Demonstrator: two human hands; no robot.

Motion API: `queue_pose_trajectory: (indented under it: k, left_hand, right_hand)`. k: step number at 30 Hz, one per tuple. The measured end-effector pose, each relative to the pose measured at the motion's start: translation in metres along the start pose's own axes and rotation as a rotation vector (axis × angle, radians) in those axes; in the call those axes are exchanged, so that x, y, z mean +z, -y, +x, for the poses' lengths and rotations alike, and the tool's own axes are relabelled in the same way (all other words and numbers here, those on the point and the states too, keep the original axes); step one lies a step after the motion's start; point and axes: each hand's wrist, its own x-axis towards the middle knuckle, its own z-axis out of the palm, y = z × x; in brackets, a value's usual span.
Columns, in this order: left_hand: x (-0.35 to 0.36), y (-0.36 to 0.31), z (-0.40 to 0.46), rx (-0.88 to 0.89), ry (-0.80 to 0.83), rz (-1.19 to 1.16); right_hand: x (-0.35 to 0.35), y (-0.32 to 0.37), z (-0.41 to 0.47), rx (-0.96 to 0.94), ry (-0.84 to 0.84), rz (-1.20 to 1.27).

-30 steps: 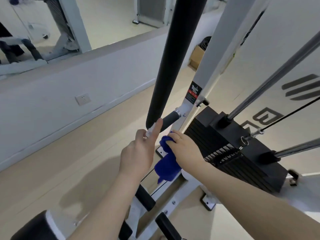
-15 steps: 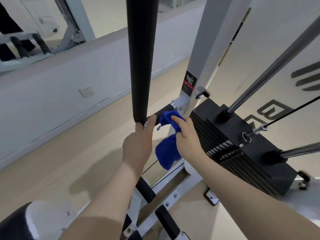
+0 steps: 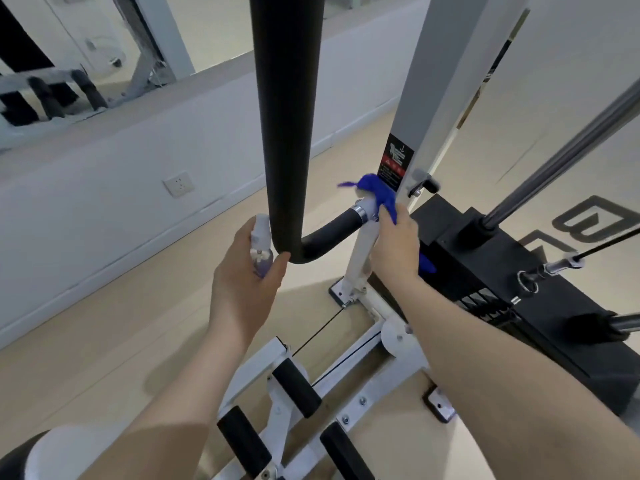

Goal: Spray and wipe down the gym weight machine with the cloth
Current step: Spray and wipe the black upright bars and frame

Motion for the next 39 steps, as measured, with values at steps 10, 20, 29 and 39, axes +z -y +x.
queue_pose_trajectory:
  k: [10,20,29,39]
  left_hand:
    - [0.000,-0.007,0.017,0.011,-0.004,-0.158]
    - [-0.005,-0.002,0.024,0.017,0.072,-0.208]
    - [-0.001,0.000,0.022,-0.019,0.088,-0.267]
    - [-0.002,-0.002,0.019,-0.070,0.079,-0.343]
  right_hand:
    - [0.028,0.051,-0.023,-0.430,0.152,0.316]
    - [0.027,0.049,0.016,-0.134,0.043,0.134]
    - [0.022,0.038,0.003,-0.581,0.110,-0.196]
    - [-0.010,0.086,-0.011,0.202,0.404,0.749]
